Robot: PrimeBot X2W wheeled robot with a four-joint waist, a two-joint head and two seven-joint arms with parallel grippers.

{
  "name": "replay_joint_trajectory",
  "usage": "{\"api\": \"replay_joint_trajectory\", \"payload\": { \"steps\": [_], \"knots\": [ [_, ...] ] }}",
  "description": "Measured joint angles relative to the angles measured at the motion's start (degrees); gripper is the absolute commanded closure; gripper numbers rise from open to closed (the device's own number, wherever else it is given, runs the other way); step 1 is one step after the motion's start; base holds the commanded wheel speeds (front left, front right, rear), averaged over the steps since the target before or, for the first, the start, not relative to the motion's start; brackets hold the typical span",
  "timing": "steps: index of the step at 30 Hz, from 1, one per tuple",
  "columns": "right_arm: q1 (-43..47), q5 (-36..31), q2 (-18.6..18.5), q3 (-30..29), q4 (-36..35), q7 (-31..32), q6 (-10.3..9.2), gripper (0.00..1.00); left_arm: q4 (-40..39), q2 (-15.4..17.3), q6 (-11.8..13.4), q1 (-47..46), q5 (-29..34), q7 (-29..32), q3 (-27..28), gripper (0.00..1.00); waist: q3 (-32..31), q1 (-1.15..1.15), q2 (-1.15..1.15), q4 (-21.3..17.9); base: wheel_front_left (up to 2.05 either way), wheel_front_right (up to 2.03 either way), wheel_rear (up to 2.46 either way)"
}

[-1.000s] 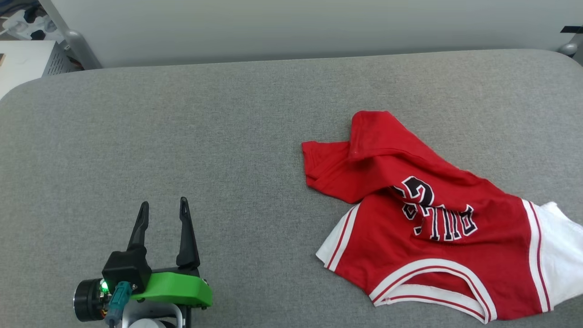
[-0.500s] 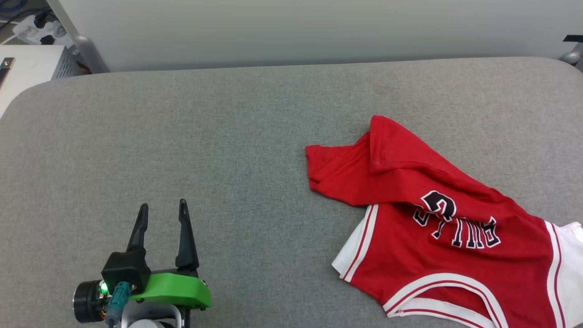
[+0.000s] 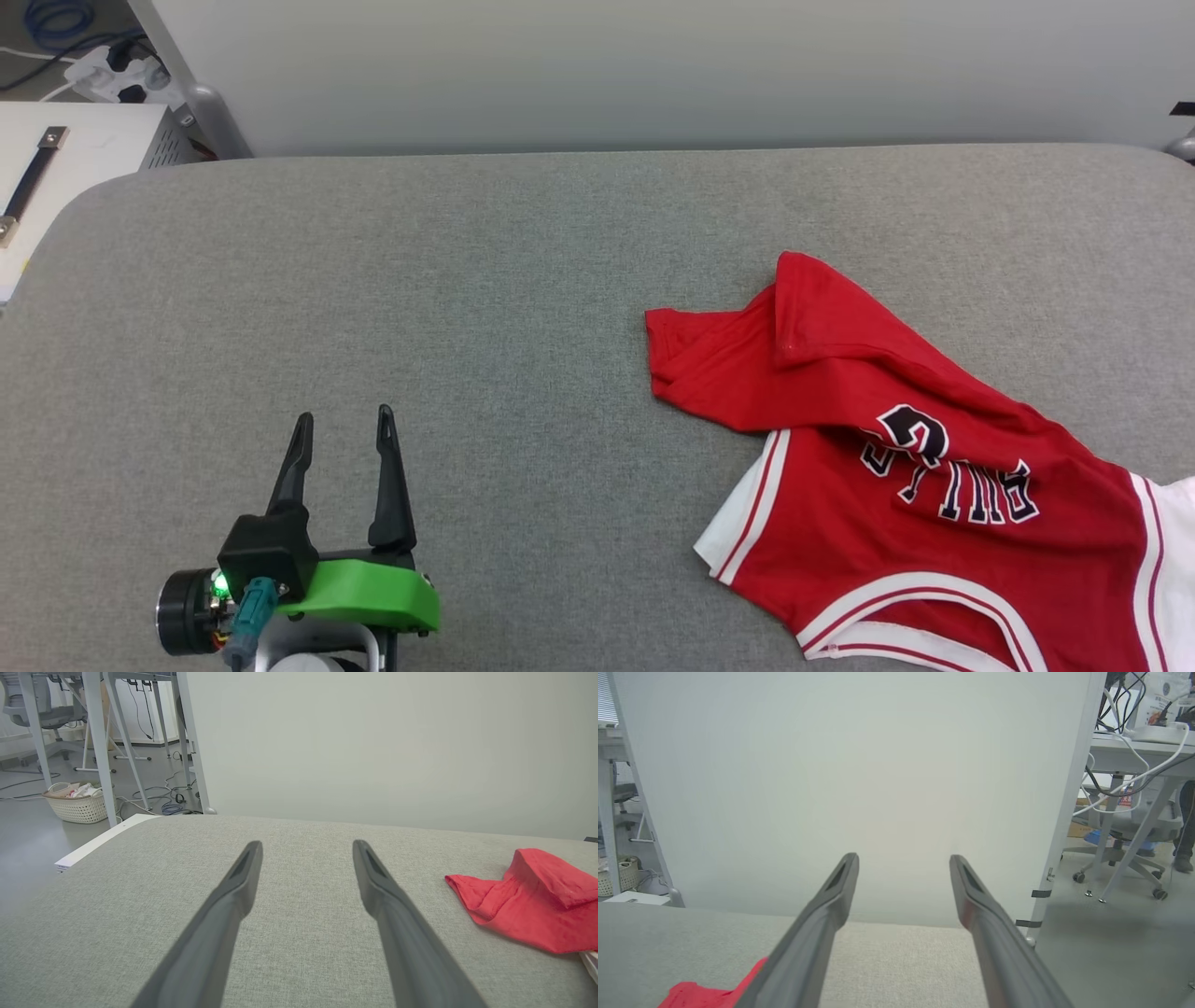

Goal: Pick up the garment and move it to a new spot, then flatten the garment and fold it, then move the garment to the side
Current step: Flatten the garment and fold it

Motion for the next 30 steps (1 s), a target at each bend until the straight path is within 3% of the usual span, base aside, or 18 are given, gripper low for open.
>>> {"api": "replay_joint_trajectory", "payload": {
  "steps": [3, 7, 11, 14, 17, 22, 25, 30],
  "knots": [
    [1.6, -2.1, 3.3, 1.0, -5.9, 0.4, 0.00, 0.00, -0.4, 0.0, -0.8, 0.0, 0.9, 0.0, -0.8, 0.00, -0.4, 0.00, 0.00, 0.3, 0.00, 0.00, 0.00],
    [6.0, -4.3, 7.5, 2.5, -9.9, 2.4, 0.00, 0.00, -0.6, 0.0, -4.2, -0.7, 2.3, 0.0, -3.9, 0.00, -0.6, 0.00, 0.00, 0.6, 0.00, 0.00, 0.00],
    [9.2, -5.3, 10.0, 1.8, -11.3, 3.5, 0.00, 0.00, -0.8, 0.8, -9.3, -6.9, 3.6, 0.0, -11.0, 0.00, -0.4, 0.00, 0.00, 0.7, 0.00, 0.00, 0.00],
    [10.8, -5.8, 11.0, 0.9, -11.6, 3.9, 0.00, 0.00, 0.6, 2.1, -10.7, -13.7, 3.6, 1.3, -18.6, 0.00, 0.1, 0.00, 0.00, 0.6, 0.00, 0.00, 0.00],
    [12.1, -6.4, 11.7, 0.3, -11.9, 4.1, 0.00, 0.00, 2.4, 4.7, -11.0, -21.0, 0.6, 7.6, -28.9, 0.00, 0.7, 0.00, 0.00, 0.1, 0.00, 0.00, 0.00],
    [12.7, -7.5, 12.6, -0.6, -12.0, 4.1, 0.00, 0.00, 5.3, 8.7, -11.0, -31.6, -10.4, 21.5, -44.6, 0.00, 2.1, 0.00, 0.00, -1.3, 0.00, 0.00, 0.00],
    [12.7, -7.8, 13.1, -0.9, -12.0, 4.0, 0.00, 0.00, 7.6, 10.1, -11.0, -35.2, -16.9, 29.6, -50.9, 0.00, 3.2, 0.00, 0.00, -2.3, 0.00, 0.00, 0.00],
    [12.4, -8.3, 13.5, -1.0, -12.0, 3.6, 0.00, 0.00, 11.1, 11.5, -11.1, -40.6, -21.4, 37.4, -58.8, 0.00, 5.6, 0.00, 0.00, -3.7, 0.00, 0.00, 0.00]
  ]
}}
